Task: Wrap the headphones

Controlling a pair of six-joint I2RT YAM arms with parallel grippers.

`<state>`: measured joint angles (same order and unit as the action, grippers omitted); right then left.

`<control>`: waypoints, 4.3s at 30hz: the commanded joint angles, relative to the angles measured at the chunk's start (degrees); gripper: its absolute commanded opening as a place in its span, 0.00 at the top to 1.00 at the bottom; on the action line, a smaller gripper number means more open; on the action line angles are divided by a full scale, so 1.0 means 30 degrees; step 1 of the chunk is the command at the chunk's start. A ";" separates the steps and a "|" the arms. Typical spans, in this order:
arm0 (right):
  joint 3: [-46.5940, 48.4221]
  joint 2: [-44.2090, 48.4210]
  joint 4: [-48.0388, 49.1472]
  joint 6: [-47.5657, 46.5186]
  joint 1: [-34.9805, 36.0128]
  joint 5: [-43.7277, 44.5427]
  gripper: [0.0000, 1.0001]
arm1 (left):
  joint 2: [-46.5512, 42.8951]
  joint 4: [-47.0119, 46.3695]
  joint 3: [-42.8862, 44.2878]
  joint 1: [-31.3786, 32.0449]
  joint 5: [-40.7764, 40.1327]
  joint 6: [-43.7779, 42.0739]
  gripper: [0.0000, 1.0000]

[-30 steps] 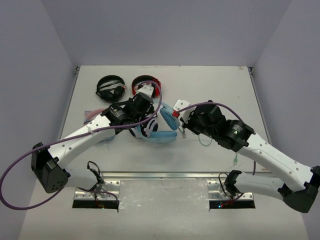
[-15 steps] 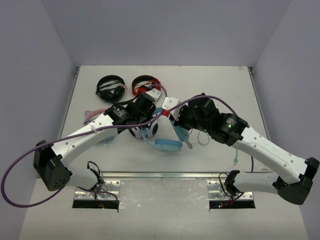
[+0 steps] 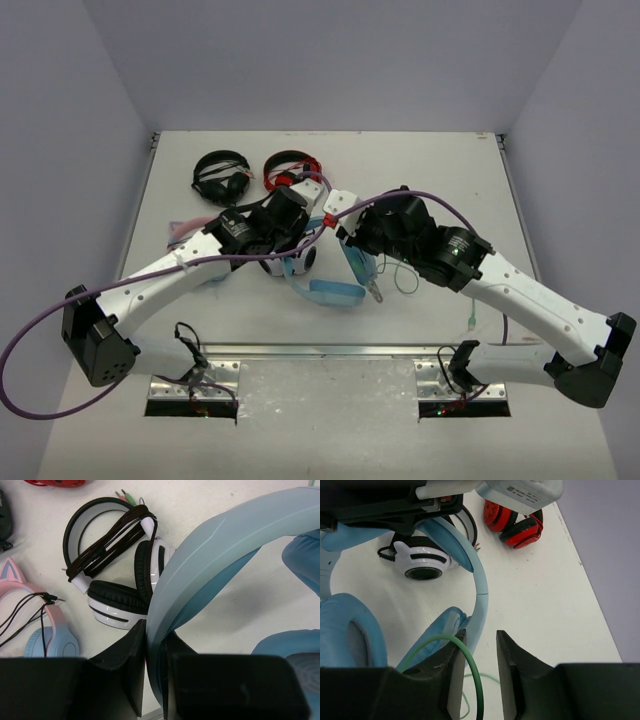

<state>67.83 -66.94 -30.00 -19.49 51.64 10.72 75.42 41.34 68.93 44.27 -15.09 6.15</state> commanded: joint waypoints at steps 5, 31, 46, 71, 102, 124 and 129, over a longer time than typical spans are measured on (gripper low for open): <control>-0.0169 0.0398 0.0772 -0.0858 0.0073 0.2226 0.71 | -0.1349 -0.1828 -0.0123 0.0155 0.0432 0.0322 0.99; 0.2438 -0.2736 0.0007 0.0899 0.0102 0.0966 0.62 | -0.0939 -0.2062 -0.0036 0.0155 0.2187 0.0147 0.99; 0.2819 -0.3586 -0.0135 0.1601 -0.1036 0.4514 0.55 | -0.2461 -0.2852 -0.0709 0.0155 0.3886 -0.0175 1.00; 0.2789 -0.1099 -0.1424 0.4414 -0.2798 0.3549 0.78 | -0.2758 -0.3088 -0.0944 0.0155 0.2952 -0.0235 1.00; 0.0827 0.1542 -0.0283 0.9748 -1.1175 -0.5706 0.42 | -0.4952 -0.2707 -0.0916 0.0126 0.1777 0.1551 1.00; -0.8432 0.2714 0.9882 0.9250 -1.1206 -1.1606 0.29 | -0.4367 0.2712 0.7287 0.0126 -0.2089 0.7616 1.00; -0.7759 0.1019 1.0585 0.9043 -1.1206 -1.1539 0.58 | -0.4748 0.2538 0.7932 0.0126 -0.1941 0.8406 1.00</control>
<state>42.17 -61.32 -3.95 7.25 18.13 -23.90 63.66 54.89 88.71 44.53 -21.58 26.26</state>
